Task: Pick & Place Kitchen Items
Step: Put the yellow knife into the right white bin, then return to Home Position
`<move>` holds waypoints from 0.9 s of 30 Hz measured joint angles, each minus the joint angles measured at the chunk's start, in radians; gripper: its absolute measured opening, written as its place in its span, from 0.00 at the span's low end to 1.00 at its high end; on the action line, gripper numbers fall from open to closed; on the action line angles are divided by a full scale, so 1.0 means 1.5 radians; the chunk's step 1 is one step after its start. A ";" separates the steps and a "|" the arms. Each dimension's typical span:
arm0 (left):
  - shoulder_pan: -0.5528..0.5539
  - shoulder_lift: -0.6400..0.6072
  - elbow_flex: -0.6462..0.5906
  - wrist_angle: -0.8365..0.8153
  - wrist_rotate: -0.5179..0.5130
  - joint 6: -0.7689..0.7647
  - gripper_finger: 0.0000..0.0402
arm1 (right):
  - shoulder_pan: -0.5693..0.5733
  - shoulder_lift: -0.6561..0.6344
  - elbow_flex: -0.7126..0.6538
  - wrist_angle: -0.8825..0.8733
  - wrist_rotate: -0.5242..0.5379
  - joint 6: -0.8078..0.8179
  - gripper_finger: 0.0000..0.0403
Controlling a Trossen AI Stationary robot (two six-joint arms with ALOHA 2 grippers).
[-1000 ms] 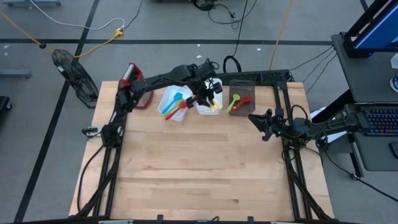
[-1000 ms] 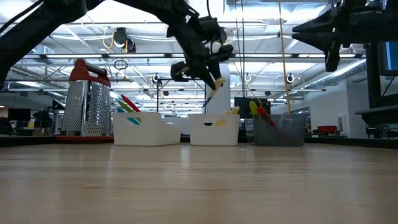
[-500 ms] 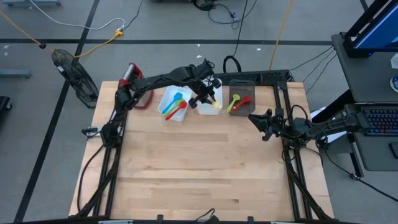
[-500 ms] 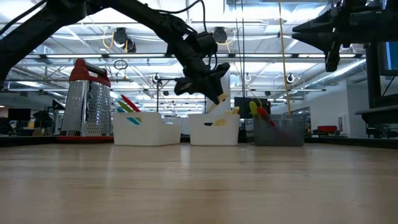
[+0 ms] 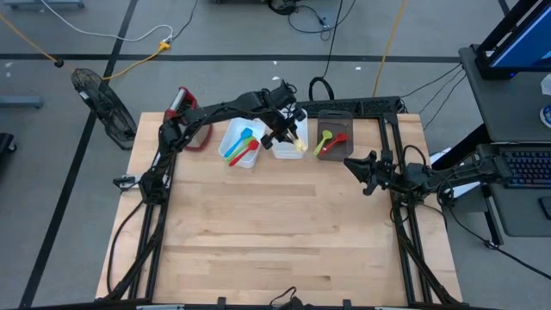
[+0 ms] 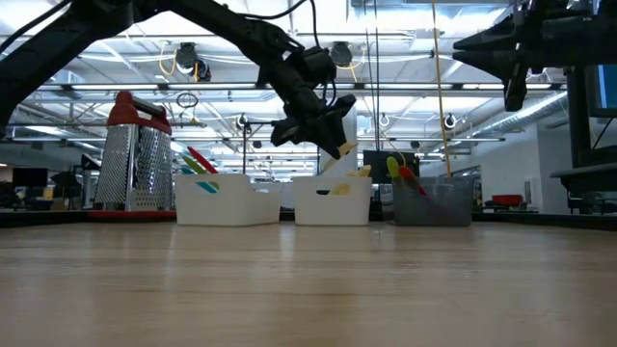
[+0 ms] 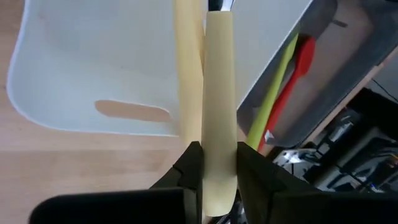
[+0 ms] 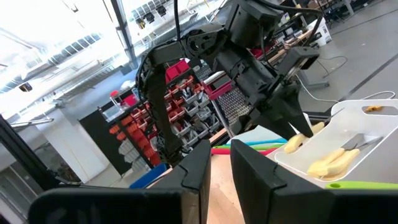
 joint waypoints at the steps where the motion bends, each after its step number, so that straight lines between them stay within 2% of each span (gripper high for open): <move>1: 0.000 0.000 0.000 0.000 -0.006 0.006 0.15 | 0.000 0.000 0.000 0.000 0.000 0.000 0.14; 5: 0.000 0.000 0.000 -0.001 -0.041 0.014 0.27 | 0.000 0.000 0.000 0.000 0.000 0.000 0.14; 11: -0.001 0.000 0.000 -0.001 -0.032 0.037 0.43 | 0.000 0.000 0.000 0.000 0.000 0.000 0.14; 19: -0.001 -0.009 0.002 0.024 0.007 0.075 0.49 | 0.000 0.000 0.000 0.000 0.000 0.000 0.14; 23: -0.031 -0.051 0.004 0.054 -0.065 0.147 0.50 | 0.000 0.000 0.000 0.000 0.000 0.000 0.14; 27: -0.087 -0.108 0.004 0.049 -0.162 0.315 0.50 | 0.001 0.000 0.000 -0.008 -0.002 0.000 0.14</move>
